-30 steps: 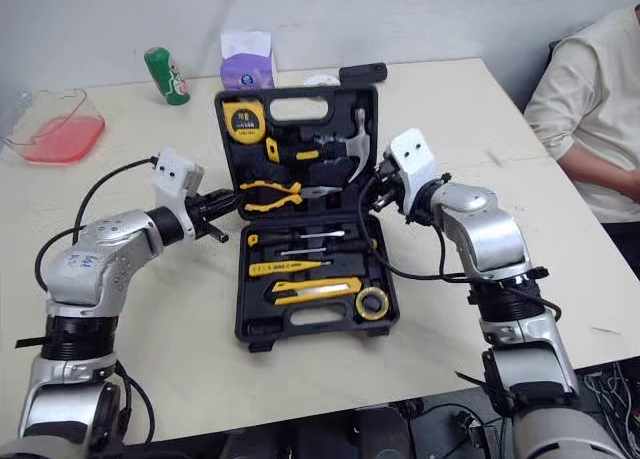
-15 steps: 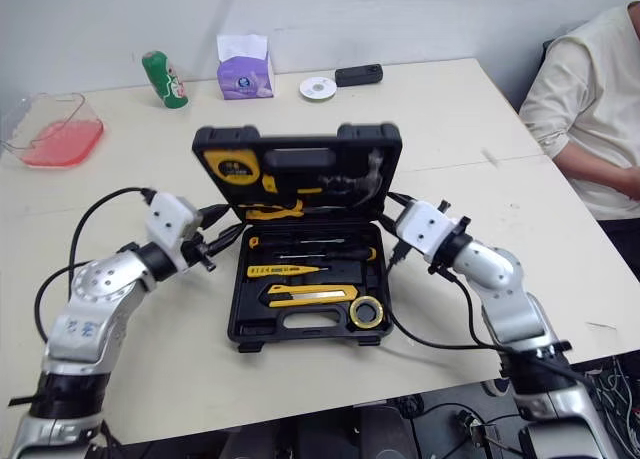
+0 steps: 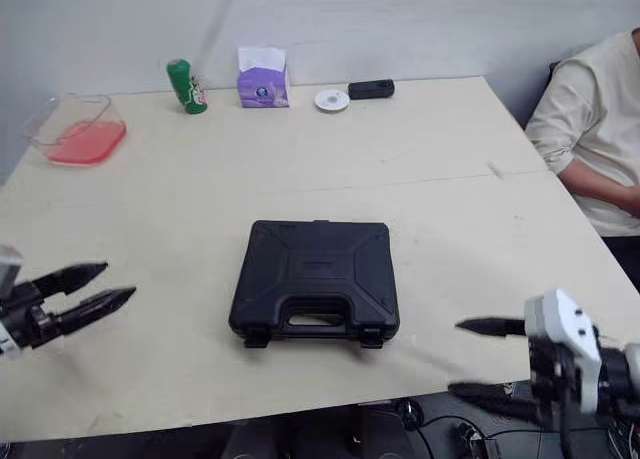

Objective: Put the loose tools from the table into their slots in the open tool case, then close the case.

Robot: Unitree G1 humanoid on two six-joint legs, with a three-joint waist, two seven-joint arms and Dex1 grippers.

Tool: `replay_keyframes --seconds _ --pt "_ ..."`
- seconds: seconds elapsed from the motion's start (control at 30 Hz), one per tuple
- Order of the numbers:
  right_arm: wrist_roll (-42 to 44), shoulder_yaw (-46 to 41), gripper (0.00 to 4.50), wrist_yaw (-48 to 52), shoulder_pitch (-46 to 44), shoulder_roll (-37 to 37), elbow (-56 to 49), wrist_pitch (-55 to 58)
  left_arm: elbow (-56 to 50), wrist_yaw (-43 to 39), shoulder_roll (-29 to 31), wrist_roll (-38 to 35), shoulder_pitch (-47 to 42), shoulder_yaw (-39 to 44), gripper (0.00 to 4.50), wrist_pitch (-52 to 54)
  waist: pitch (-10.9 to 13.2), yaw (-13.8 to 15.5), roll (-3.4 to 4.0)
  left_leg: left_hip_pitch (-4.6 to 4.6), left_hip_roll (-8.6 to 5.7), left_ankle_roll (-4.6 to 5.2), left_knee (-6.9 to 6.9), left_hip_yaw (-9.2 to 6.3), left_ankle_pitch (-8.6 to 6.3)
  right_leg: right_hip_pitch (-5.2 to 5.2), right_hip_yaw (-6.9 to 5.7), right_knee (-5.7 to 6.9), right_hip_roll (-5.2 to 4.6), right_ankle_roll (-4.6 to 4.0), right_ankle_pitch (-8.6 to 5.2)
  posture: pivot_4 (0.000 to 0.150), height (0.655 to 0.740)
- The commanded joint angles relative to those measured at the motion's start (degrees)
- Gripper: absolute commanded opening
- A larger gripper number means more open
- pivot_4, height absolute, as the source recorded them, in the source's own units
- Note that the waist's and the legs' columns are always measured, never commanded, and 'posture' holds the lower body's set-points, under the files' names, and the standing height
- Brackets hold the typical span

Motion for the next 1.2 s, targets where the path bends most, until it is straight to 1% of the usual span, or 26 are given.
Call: replay_keyframes --seconds 0.03,0.07,0.1,0.17,0.2,0.23,0.27,0.33,0.4,0.43,0.47,0.5,0.53,0.6,0.67,0.8,0.9,1.0,1.2 --pt "-1.90 0.57 4.48 -0.81 -2.07 1.12 -0.59 -1.82 -0.27 0.72 0.56 -0.26 -2.64 -2.43 4.50 -0.64 0.08 0.07 -1.23 0.61 0.08 0.05 -0.46 1.09 0.15 -0.03 -0.25 2.48 -1.01 0.12 -1.75 0.150 0.7244" --pt "-2.20 1.33 4.48 -1.86 -3.18 1.34 -0.74 -1.59 -0.29 0.89 0.76 -0.13 -3.72 -3.80 4.50 -0.66 0.21 0.08 -1.97 1.19 -0.35 0.21 -0.44 1.62 0.33 0.15 -0.12 3.64 -1.98 0.74 -3.65 0.150 0.7244" --pt "-3.07 3.34 4.48 -3.24 -4.74 1.49 -0.95 -1.40 0.56 1.49 0.99 0.98 -6.22 -6.81 4.50 -1.22 0.40 0.13 -1.92 1.74 -1.24 -0.08 -0.22 1.39 0.15 0.03 0.52 3.84 -2.06 1.57 -4.83 0.150 0.7244" --pt "-4.12 6.93 4.48 -4.53 -6.69 1.36 -1.86 -0.90 2.70 1.61 1.15 2.62 -10.82 -11.60 4.50 -2.74 0.43 0.29 -1.82 1.69 -2.02 -1.02 -0.48 0.44 0.43 -0.06 0.82 4.07 -1.80 1.53 -4.87 0.150 0.7244" --pt "-4.77 8.61 4.24 -4.86 -7.44 1.21 -2.36 -0.93 4.16 1.58 1.23 3.76 -13.26 -13.92 4.24 -3.60 0.46 0.27 -1.80 1.83 -2.08 -1.11 -0.47 0.31 0.48 -0.09 0.74 4.22 -1.81 1.55 -4.91 0.150 0.7244" --pt "-5.06 10.27 3.94 -5.21 -8.14 0.95 -3.07 -0.57 5.69 1.64 1.15 5.00 -16.00 -16.52 3.93 -4.31 0.46 0.37 -1.79 1.72 -2.04 -1.16 -0.46 0.33 0.44 -0.21 0.72 4.23 -1.75 1.53 -4.93 0.150 0.7244" --pt "-5.18 11.76 3.57 -5.40 -8.80 0.69 -3.67 -0.19 7.35 1.74 1.09 6.33 -18.79 -19.25 3.58 -4.83 0.46 0.36 -1.79 1.58 -2.04 -1.13 -0.49 0.29 0.43 -0.31 0.63 4.20 -1.76 1.54 -4.93 0.150 0.7244" --pt "-6.18 14.95 2.63 -6.27 -10.31 0.40 -4.64 0.06 10.88 0.94 0.83 9.39 -24.00 -24.44 2.74 -7.05 0.46 0.37 -1.79 1.25 -1.99 -0.98 -0.28 0.28 0.32 -0.47 0.46 4.18 -1.77 1.55 -4.93 0.150 0.7244" --pt "-8.61 19.20 1.49 -7.91 -12.84 0.43 -4.62 0.08 15.28 0.07 -0.56 12.68 -30.47 -30.44 1.78 -9.20 0.46 0.37 -1.82 1.05 -1.97 -0.83 -0.04 0.28 0.21 -0.54 0.39 4.19 -1.83 1.62 -4.89 0.150 0.7244" --pt "-9.71 20.98 1.03 -8.41 -13.93 0.53 -4.49 -0.17 17.30 -0.25 -1.58 13.81 -33.40 -32.93 1.34 -9.92 0.46 0.31 -1.83 1.08 -2.03 -0.76 0.03 0.30 0.18 -0.50 0.39 4.18 -1.86 1.69 -4.85 0.150 0.7244" --pt "-10.37 22.11 0.46 -8.65 -14.79 0.57 -4.28 -0.31 18.80 -0.52 -2.30 14.64 -35.41 -34.53 0.82 -10.42 0.46 0.30 -1.84 1.03 -2.03 -0.68 0.18 0.33 0.16 -0.49 0.40 4.18 -1.86 1.76 -4.76 0.150 0.7244" --pt "-10.72 23.71 0.04 -9.58 -16.30 0.93 -4.02 0.40 20.98 -0.97 -3.43 15.72 -38.00 -36.56 0.37 -11.01 0.46 0.23 -1.84 1.04 -2.05 -0.59 0.21 0.34 0.17 -0.46 0.42 4.17 -1.87 1.82 -4.70 0.150 0.7244" --pt "-11.68 25.83 0.00 -10.25 -17.92 1.43 -3.73 0.38 23.91 -1.78 -4.79 17.70 -40.97 -39.27 0.03 -12.68 0.47 0.12 -1.84 1.07 -2.06 -0.51 0.29 0.37 0.16 -0.41 0.44 4.17 -1.86 1.87 -4.64 0.150 0.7244" --pt "-14.02 29.65 0.00 -11.56 -20.57 2.15 -2.87 0.10 29.42 -3.22 -6.94 21.60 -45.80 -43.75 0.03 -16.24 0.47 0.13 -1.84 1.06 -2.07 -0.43 0.57 0.39 0.12 -0.32 0.46 4.17 -1.85 1.90 -4.52 0.150 0.7244" --pt "-15.76 32.25 0.00 -12.45 -22.19 2.80 -2.23 -0.29 34.34 -4.79 -8.71 24.08 -49.54 -46.23 0.03 -18.97 0.47 0.08 -1.84 1.00 -2.04 -0.41 0.82 0.35 0.11 -0.28 0.40 4.18 -1.80 1.88 -4.41 0.150 0.7244" --pt "-18.16 35.34 0.00 -14.07 -25.41 4.47 -0.48 -1.37 44.57 -7.38 -12.33 28.33 -55.99 -49.56 0.03 -24.60 0.48 0.06 -1.85 0.99 -2.03 -0.38 0.90 0.39 0.13 -0.30 0.45 4.24 -1.81 1.90 -4.36 0.150 0.7244" --pt "-19.58 35.90 0.00 -16.35 -27.95 6.32 0.99 -1.35 50.21 -9.61 -14.47 30.37 -58.58 -50.83 0.03 -27.91 0.48 0.06 -1.85 0.99 -2.04 -0.36 0.92 0.40 0.14 -0.30 0.41 4.28 -1.77 1.90 -4.36 0.150 0.7244" --pt "-20.37 35.82 0.00 -16.28 -28.18 6.30 1.33 -1.68 51.74 -12.73 -15.18 30.69 -58.63 -50.87 0.03 -29.42 0.48 0.00 -1.85 0.97 -2.03 -0.34 0.92 0.42 0.13 -0.31 0.39 4.27 -1.81 1.90 -4.36 0.150 0.7244" --pt "-22.22 34.38 0.00 -15.04 -29.50 5.25 4.19 -3.87 49.37 -18.85 -15.27 30.28 -56.28 -51.15 0.03 -30.32 0.48 0.07 -1.85 0.96 -2.05 -0.27 0.94 0.41 0.14 -0.31 0.37 4.27 -1.81 1.93 -4.34 0.150 0.7244"
